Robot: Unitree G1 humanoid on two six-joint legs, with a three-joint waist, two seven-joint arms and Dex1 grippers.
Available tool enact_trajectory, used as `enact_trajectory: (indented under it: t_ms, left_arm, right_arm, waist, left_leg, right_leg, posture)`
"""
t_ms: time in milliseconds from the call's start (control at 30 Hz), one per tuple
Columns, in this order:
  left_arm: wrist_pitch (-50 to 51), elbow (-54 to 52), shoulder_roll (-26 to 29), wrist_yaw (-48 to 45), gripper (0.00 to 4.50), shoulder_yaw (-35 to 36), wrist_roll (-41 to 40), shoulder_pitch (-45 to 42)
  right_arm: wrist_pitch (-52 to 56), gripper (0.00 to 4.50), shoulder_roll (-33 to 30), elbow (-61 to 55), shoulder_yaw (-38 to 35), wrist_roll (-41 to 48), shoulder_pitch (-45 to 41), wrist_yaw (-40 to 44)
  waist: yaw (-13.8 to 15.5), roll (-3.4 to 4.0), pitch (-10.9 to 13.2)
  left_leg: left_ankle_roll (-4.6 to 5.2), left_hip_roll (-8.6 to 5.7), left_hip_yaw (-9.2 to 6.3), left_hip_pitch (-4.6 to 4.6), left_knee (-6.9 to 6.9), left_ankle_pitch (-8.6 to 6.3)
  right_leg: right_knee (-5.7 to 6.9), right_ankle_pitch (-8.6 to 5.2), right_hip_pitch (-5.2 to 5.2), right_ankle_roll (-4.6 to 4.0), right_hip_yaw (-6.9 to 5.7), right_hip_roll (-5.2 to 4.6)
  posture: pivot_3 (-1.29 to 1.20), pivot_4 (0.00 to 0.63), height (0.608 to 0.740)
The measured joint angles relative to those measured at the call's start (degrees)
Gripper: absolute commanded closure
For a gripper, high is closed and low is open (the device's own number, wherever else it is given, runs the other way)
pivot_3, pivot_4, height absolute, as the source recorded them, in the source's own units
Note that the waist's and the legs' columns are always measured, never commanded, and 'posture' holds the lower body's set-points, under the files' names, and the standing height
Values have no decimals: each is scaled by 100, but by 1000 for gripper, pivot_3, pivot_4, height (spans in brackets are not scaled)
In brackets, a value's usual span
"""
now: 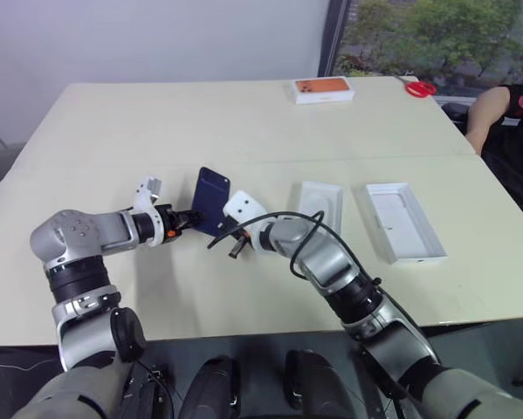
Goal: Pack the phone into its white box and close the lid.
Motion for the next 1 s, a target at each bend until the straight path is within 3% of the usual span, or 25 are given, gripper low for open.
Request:
enact_trajectory:
  t_ms: [133, 300, 500, 767, 1000]
  left_arm:
    - [97, 2, -61, 77, 4476, 176, -42, -33]
    - [99, -37, -298, 193, 4476, 393, -188, -182]
    - [98, -589, -1337, 649, 4476, 316, -730, -583]
    - [99, -538, -2715, 1281, 4476, -135, -835, -786]
    - [7, 562, -3027, 1686, 4476, -245, -519, -1277]
  right_arm:
    - [208, 4500, -141, -424, -100, 5, -2, -7]
    - [751, 4500, -759, -1457, -443, 71, 16, 88]
    - [1706, 4500, -2046, -3230, -1753, 589, 815, 477]
    - [2038, 4500, -3085, -3693, -3242, 981, 2138, 630]
    - [2040, 4500, -3409, -3721, -4009, 1093, 2685, 530]
  waist:
    - [2, 0, 0]
    - [48, -1, 3]
    - [186, -5, 4]
    - [196, -8, 7]
    - [167, -9, 8]
  left_leg:
    - [1, 0, -1, 0, 0, -1]
    - [5, -6, -1, -10, 3, -3]
    - [31, -15, -5, -14, 10, -17]
    - [42, -12, -5, -12, 10, -21]
    - [53, -1, 3, -8, 15, -25]
  right_leg:
    - [1, 0, 0, 0, 0, 0]
    - [-2, 0, -3, 0, -2, -10]
    - [-23, 0, 12, 1, -8, -21]
    - [-23, 0, 16, 1, -10, 3]
    - [-26, -2, 17, 2, -7, 23]
  posture:
    - [0, 150, 740]
    - [0, 150, 740]
    - [0, 150, 740]
    - [0, 150, 740]
    - [0, 150, 740]
